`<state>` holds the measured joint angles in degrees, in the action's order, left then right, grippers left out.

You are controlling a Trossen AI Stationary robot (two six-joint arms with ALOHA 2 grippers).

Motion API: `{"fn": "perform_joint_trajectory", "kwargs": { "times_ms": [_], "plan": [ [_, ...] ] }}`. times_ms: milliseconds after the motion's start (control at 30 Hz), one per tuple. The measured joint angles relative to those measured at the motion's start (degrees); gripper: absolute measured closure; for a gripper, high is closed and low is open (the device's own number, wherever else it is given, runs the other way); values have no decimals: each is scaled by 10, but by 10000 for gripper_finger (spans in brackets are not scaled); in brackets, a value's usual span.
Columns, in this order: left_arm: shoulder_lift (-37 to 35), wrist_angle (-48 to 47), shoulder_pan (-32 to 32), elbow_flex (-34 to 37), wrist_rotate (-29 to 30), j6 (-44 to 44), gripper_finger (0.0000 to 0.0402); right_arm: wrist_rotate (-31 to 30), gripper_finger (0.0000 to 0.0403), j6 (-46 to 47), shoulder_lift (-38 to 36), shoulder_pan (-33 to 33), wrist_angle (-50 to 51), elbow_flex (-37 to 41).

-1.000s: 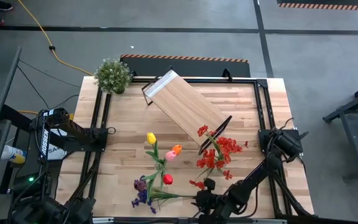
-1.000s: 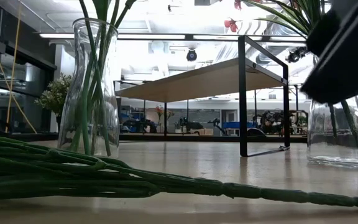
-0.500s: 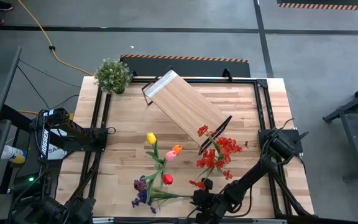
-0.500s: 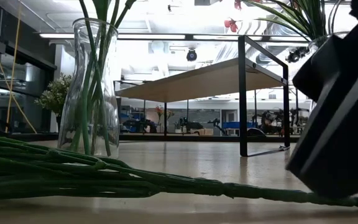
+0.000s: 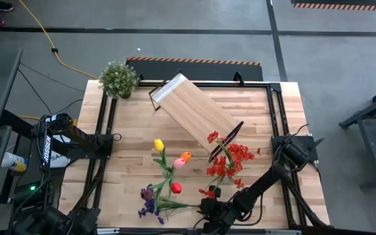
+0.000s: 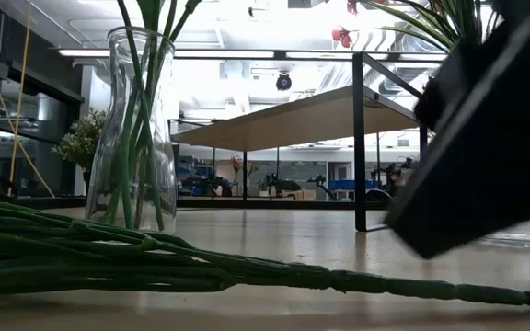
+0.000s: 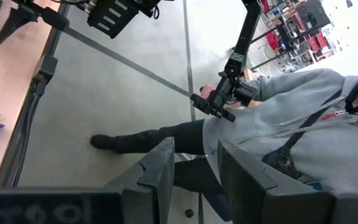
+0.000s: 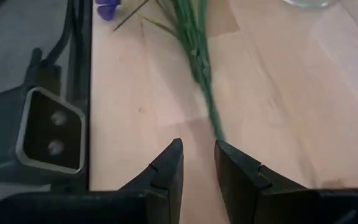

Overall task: Pick and place flowers into a vace then onto a shelf
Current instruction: Put the blue flowers into the right transparent vase

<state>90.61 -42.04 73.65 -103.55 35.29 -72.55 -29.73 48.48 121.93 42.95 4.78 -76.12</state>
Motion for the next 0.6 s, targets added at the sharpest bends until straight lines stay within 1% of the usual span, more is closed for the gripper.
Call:
{"fn": "perform_joint_trajectory", "kwargs": {
  "times_ms": [200,300,600],
  "plan": [
    [0,-1,0,0,0,0,245,17,320,-50,0,-22,-38,0],
    [0,-1,0,0,0,0,245,32,320,-59,0,-31,-38,0],
    [0,-1,0,0,0,0,245,34,320,-72,0,-36,-44,0]
  ]
}}
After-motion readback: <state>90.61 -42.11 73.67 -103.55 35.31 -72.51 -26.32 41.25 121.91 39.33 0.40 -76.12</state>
